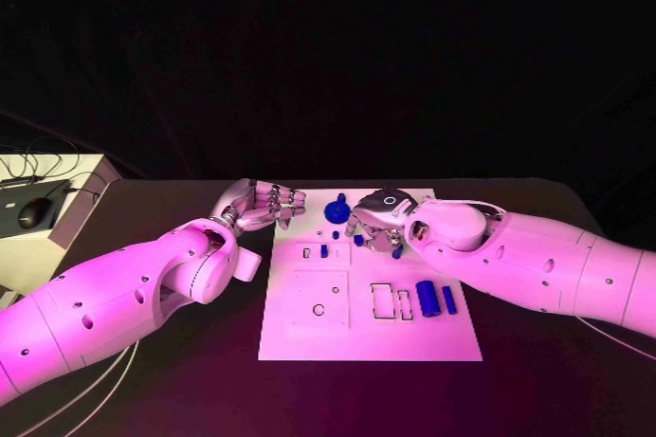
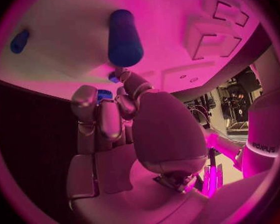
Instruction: Assemble the parts on the task board
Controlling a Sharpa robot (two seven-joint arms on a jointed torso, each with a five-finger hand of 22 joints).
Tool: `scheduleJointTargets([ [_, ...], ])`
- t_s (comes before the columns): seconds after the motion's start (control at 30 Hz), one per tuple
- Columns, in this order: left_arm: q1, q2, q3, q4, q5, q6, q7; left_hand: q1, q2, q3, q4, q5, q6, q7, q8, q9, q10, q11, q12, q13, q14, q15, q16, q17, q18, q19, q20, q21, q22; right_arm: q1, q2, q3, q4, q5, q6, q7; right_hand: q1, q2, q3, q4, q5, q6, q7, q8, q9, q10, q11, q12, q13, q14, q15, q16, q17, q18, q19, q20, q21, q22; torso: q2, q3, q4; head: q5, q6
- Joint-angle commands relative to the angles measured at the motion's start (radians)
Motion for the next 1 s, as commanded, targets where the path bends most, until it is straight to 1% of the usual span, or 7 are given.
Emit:
scheduleJointTargets([
  [0.03, 0.0, 0.001, 0.0, 0.003, 0.005, 0.019, -0.001, 0.0, 0.008, 0.003, 0.004, -0.006, -0.008, -0.001, 0.003, -0.001, -0.006, -0.003, 0.006, -0.001, -0.008, 0.0, 0.006, -0.001, 0.014, 0.003, -0.005, -0.007, 0.001, -0.011, 0.005, -0.01, -0.009, -0.016, 0.1, -0.002, -0.006, 0.013, -0.002, 0.007, 0.0, 0.001, 0.003, -0.007, -0.002, -0.007, 0.003, -0.003, 0.001, -0.004, 0.006, -0.004, 0.0, 0.008, -0.002, 0.006, -0.003, 0.093, 0.001, -0.0002, 0.0001, -0.001, 0.0],
  [0.13, 0.0, 0.001, 0.0, 0.003, 0.005, 0.022, -0.003, -0.001, 0.01, 0.002, 0.004, -0.007, -0.009, -0.001, 0.003, -0.001, -0.008, -0.002, 0.006, -0.001, -0.008, 0.001, 0.006, -0.003, 0.014, 0.003, -0.005, -0.009, 0.002, -0.011, 0.009, -0.012, -0.014, -0.017, 0.133, -0.012, -0.015, 0.022, 0.003, 0.007, 0.008, -0.004, 0.015, -0.006, -0.003, -0.009, 0.013, 0.001, 0.001, -0.005, 0.014, -0.002, 0.0, 0.013, -0.003, 0.014, -0.005, 0.093, 0.001, 0.0001, 0.0004, -0.001, -0.001],
  [0.3, 0.0, 0.001, 0.0, 0.003, 0.006, 0.026, -0.006, -0.002, 0.01, 0.002, 0.005, -0.007, -0.009, -0.001, 0.003, -0.001, -0.01, -0.002, 0.006, -0.001, -0.008, 0.001, 0.006, -0.003, 0.015, 0.003, -0.005, -0.01, 0.001, -0.011, 0.012, -0.013, -0.018, -0.018, 0.167, -0.022, -0.026, 0.028, 0.011, 0.006, 0.034, -0.009, 0.025, -0.006, -0.004, -0.011, 0.023, 0.006, 0.003, -0.005, 0.02, 0.002, 0.002, 0.017, -0.002, 0.019, -0.001, 0.093, 0.0, 0.0006, -0.0004, -0.002, -0.003],
  [0.57, 0.001, 0.0, 0.0, 0.003, 0.008, 0.034, -0.014, -0.004, 0.01, 0.0, 0.007, -0.007, -0.011, -0.001, 0.002, -0.001, -0.014, -0.001, 0.006, -0.001, -0.008, 0.002, 0.006, -0.004, 0.015, 0.004, -0.004, -0.012, 0.001, -0.009, 0.018, -0.015, -0.022, -0.019, 0.21, -0.036, -0.04, 0.034, 0.018, 0.005, 0.067, -0.001, 0.032, -0.006, -0.004, -0.011, 0.031, 0.019, 0.007, -0.003, 0.025, 0.01, 0.006, 0.021, 0.0, 0.024, 0.011, 0.095, -0.001, 0.0, -0.0007, -0.004, -0.004],
  [0.8, 0.001, 0.0, 0.0, 0.002, 0.008, 0.042, -0.02, -0.004, 0.01, -0.002, 0.008, -0.007, -0.013, -0.001, 0.002, -0.001, -0.019, 0.0, 0.006, -0.001, -0.008, 0.003, 0.006, -0.005, 0.015, 0.005, -0.003, -0.015, -0.001, -0.007, 0.023, -0.016, -0.026, -0.018, 0.25, -0.048, -0.063, 0.04, 0.029, 0.011, 0.163, 0.003, 0.039, -0.006, -0.004, -0.013, 0.037, 0.026, 0.011, -0.003, 0.03, 0.016, 0.01, 0.023, 0.0, 0.026, 0.017, 0.096, -0.001, -0.0004, 0.0004, -0.004, -0.005],
  [0.87, 0.001, -0.001, 0.0, 0.002, 0.008, 0.045, -0.023, -0.005, 0.01, -0.002, 0.009, -0.007, -0.014, -0.001, 0.002, -0.001, -0.021, 0.001, 0.007, -0.001, -0.008, 0.003, 0.006, -0.006, 0.016, 0.006, -0.002, -0.016, -0.001, -0.006, 0.024, -0.016, -0.027, -0.018, 0.259, -0.052, -0.077, 0.042, 0.054, 0.002, 0.169, 0.004, 0.042, -0.007, -0.004, -0.013, 0.039, 0.031, 0.012, -0.002, 0.031, 0.021, 0.012, 0.025, 0.0, 0.027, 0.026, 0.097, -0.001, -0.0003, -0.0001, -0.004, -0.005],
  [1.0, 0.001, -0.002, 0.0, 0.002, 0.008, 0.049, -0.027, -0.005, 0.01, -0.004, 0.011, -0.007, -0.016, -0.001, 0.003, -0.001, -0.024, 0.001, 0.007, -0.001, -0.009, 0.003, 0.006, -0.007, 0.016, 0.006, -0.001, -0.019, -0.002, -0.005, 0.025, -0.017, -0.03, -0.018, 0.266, -0.058, -0.098, 0.045, 0.073, 0.007, 0.173, 0.003, 0.046, -0.006, -0.004, -0.013, 0.041, 0.037, 0.015, -0.002, 0.033, 0.023, 0.014, 0.025, 0.0, 0.026, 0.032, 0.098, 0.0, -0.0002, -0.0003, -0.005, -0.005],
])
